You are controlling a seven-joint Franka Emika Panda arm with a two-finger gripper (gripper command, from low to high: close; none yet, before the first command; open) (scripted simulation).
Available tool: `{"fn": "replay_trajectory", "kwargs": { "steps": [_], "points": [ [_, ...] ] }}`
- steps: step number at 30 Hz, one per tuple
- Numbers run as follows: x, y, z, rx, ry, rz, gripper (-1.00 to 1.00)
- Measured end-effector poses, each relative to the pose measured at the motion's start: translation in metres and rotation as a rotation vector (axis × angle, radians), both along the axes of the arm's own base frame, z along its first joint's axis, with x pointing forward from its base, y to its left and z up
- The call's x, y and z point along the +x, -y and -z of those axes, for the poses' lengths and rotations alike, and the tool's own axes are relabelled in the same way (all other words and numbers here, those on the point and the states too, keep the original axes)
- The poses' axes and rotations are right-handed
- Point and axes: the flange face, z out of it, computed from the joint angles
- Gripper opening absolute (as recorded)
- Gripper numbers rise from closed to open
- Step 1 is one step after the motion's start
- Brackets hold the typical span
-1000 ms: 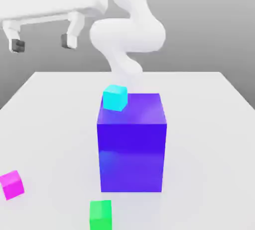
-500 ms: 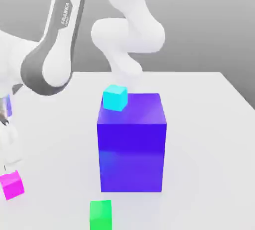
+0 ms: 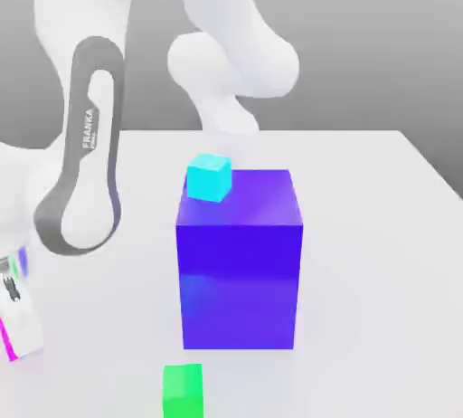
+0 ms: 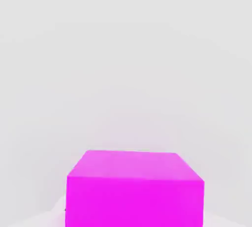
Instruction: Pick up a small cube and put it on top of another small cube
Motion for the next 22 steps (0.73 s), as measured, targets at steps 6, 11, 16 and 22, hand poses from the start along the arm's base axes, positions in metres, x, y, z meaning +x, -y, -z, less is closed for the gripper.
{"fn": "replay_trajectory", "kwargs": {
  "steps": [6, 11, 16, 22],
  "points": [
    [0.047, -0.075, -0.044, 0.01, 0.003, -0.329, -1.0],
    [0.088, -0.181, -0.066, 0.01, 0.002, -0.763, -1.0],
    [0.101, -0.248, -0.051, 0.003, -0.001, -1.024, -1.0],
    [0.1, -0.251, -0.018, 0.003, -0.001, -1.034, 1.0]
  ]
}}
